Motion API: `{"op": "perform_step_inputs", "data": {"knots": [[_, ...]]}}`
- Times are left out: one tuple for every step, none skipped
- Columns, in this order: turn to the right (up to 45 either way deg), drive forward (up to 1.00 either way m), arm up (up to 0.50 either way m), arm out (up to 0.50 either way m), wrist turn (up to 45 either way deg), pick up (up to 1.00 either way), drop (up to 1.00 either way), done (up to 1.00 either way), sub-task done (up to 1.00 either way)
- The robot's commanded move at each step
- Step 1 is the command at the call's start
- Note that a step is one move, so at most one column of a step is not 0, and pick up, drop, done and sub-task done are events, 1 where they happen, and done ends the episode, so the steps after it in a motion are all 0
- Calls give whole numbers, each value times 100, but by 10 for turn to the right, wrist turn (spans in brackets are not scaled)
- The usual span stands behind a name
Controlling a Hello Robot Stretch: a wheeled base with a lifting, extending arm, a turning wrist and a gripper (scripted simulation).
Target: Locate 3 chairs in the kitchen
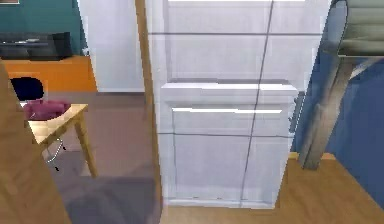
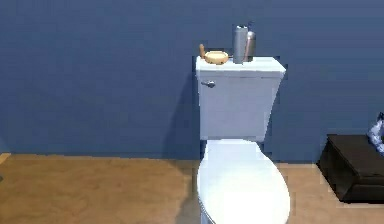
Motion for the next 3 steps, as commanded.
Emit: {"op": "perform_step_inputs", "data": {"knots": [[0, 45, 0, 0, 0, 0, 0, 0, 0], [-390, 0, 0, 0, 0, 0, 0, 0, 0], [0, 100, 0, 0, 0, 0, 0, 0, 0]]}}
